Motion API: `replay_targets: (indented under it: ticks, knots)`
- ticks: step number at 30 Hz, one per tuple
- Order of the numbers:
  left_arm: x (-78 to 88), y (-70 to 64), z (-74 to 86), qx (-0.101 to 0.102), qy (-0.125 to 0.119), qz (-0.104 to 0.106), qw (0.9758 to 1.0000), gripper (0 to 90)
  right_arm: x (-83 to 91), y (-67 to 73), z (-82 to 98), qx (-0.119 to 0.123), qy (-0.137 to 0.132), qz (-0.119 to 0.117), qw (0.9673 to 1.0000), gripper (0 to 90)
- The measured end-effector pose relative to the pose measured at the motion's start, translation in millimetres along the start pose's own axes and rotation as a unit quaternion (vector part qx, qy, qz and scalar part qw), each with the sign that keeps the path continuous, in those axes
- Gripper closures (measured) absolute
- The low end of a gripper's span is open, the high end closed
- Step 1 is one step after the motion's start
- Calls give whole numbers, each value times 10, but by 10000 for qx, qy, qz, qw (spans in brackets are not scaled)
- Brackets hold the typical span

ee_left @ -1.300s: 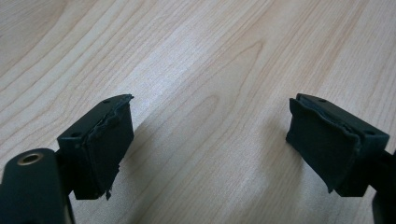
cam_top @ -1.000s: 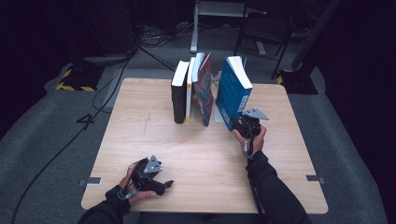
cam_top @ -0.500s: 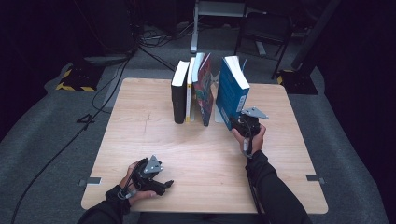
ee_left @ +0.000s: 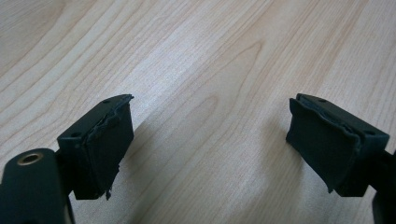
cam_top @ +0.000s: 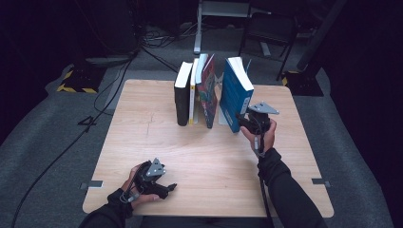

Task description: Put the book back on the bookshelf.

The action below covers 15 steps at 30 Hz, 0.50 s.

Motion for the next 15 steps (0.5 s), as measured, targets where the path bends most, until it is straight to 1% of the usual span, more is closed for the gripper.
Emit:
replay_targets:
  ticks: [1,4,5,6,7,8,10,11,12,13,15]
  knots:
    - [0,0,0,-1,1,0,10000,144,25,-11,1,236,101,-25,9997,455]
    - [0,0,0,2,-1,0,10000,144,83,-24,-12,275,48,-227,9994,439]
    - [0,0,0,2,-1,0,10000,144,102,-28,-15,309,68,-274,9991,428]
    - [0,0,0,2,-1,0,10000,144,123,-28,-17,381,93,-375,9985,418]
    - [0,0,0,2,-1,0,10000,144,123,-28,-17,381,93,-375,9985,418]
    - [0,0,0,2,0,0,10000,144,160,-36,-12,498,139,-414,9978,407]
    - [0,0,0,2,0,0,10000,144,189,-31,0,554,205,-521,9969,389]
    - [0,0,0,2,0,0,10000,144,189,-31,0,554,205,-521,9969,389]
    - [0,0,0,2,0,0,10000,144,201,-25,5,582,226,-576,9964,383]
    - [0,0,0,2,0,0,10000,144,244,-2,14,676,276,-689,9949,380]
    - [0,-1,0,4,-1,-1,10000,144,278,22,20,756,304,-819,9933,381]
Point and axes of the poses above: each handheld gripper's, and its own axes: x roughly backward along the jaws, z roughly out of its underside, y roughly to its left, the point moved 7 cm from there along -x, roughly forward along the jaws, and after that the axes turned 12 degrees about x, right-handed, at the moved point
